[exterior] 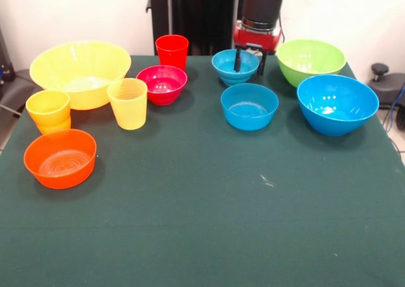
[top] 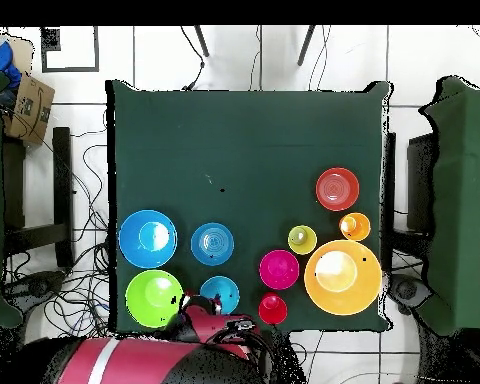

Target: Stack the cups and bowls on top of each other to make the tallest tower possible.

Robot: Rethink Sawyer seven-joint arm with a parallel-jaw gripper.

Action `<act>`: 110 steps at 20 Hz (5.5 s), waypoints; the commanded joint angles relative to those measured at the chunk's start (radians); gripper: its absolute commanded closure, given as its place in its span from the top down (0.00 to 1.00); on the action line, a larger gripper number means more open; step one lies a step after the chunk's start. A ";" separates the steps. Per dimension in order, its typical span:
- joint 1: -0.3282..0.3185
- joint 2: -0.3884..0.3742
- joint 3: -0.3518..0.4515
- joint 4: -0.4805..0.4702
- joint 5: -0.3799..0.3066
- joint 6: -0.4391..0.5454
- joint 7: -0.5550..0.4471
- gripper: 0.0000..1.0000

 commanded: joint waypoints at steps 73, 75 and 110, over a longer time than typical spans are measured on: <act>-0.011 -0.051 0.095 -0.066 0.000 0.136 0.128 0.00; -0.013 -0.047 0.096 -0.064 -0.001 0.132 0.128 0.00; 0.045 -0.044 0.092 -0.060 0.047 0.146 0.161 0.00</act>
